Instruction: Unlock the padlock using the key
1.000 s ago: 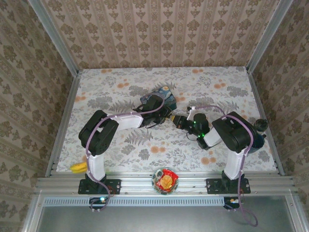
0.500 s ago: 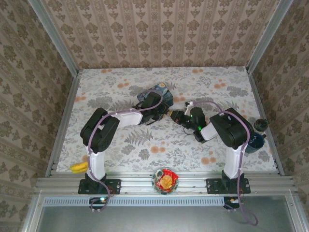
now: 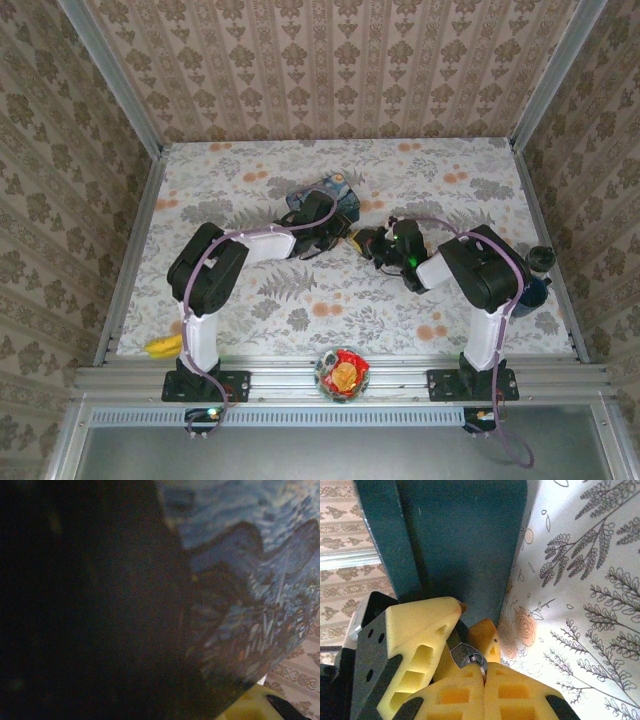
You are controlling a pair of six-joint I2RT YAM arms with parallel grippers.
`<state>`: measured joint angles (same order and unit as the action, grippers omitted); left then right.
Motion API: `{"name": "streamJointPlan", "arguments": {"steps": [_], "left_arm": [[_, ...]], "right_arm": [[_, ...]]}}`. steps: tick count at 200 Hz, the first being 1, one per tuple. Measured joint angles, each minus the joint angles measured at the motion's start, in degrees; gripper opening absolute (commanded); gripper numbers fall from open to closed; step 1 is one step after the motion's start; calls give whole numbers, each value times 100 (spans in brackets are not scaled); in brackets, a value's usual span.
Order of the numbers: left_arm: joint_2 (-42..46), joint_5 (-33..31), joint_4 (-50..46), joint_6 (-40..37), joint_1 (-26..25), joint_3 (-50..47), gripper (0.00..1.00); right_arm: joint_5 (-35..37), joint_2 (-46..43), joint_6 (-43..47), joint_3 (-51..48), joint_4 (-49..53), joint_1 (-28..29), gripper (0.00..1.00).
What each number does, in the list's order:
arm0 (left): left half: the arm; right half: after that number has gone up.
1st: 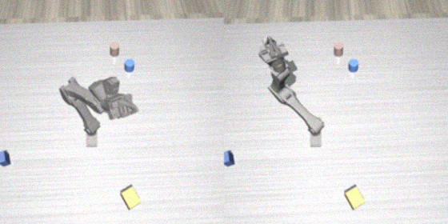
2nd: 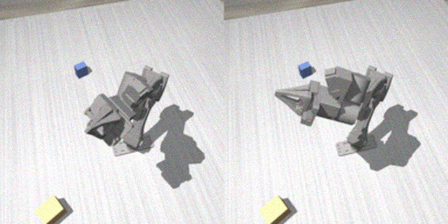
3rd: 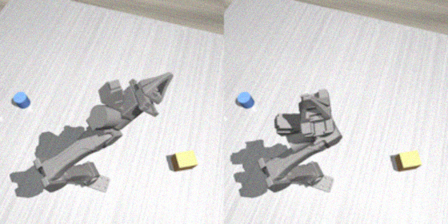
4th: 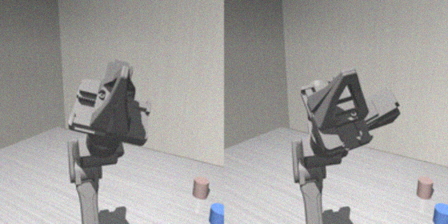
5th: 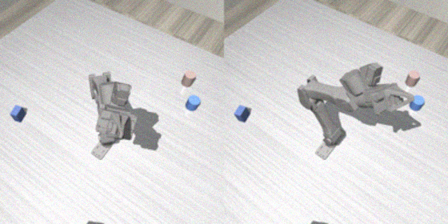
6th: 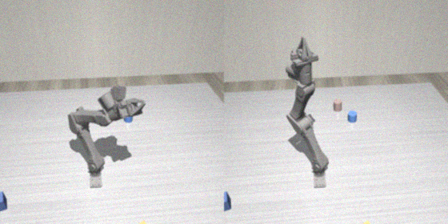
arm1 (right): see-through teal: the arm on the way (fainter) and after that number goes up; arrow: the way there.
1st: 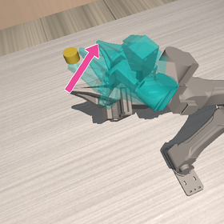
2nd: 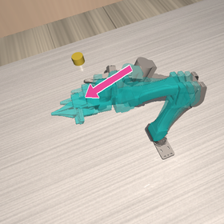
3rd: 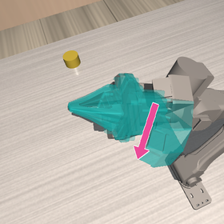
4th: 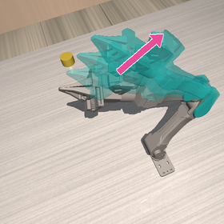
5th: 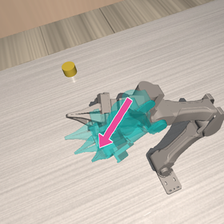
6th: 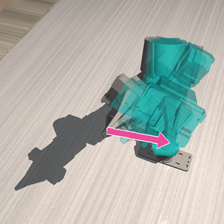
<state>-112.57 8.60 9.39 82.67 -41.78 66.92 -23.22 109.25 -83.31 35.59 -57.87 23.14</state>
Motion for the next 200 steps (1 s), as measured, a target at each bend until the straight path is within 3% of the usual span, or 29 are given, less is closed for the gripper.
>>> {"name": "streamJointPlan", "arguments": {"steps": [50, 82, 160, 196, 200], "left_arm": [[-22, -94, 214, -57, 11, -87, 8], [-63, -96, 352, -87, 15, -98, 10], [-74, 151, 957, 48, -79, -254, 42], [-74, 177, 1152, 114, -76, -319, 45], [-72, 177, 1176, 116, -76, -332, 59]], "right_arm": [[-37, 507, -1449, -63, -1010, -4, 0], [50, 595, -1917, -122, -1311, -2, 0], [549, 664, -2769, -177, -1569, 66, 0], [741, 671, -2804, -216, -1637, 125, 0], [758, 675, -2804, -216, -1648, 127, 0]]}}
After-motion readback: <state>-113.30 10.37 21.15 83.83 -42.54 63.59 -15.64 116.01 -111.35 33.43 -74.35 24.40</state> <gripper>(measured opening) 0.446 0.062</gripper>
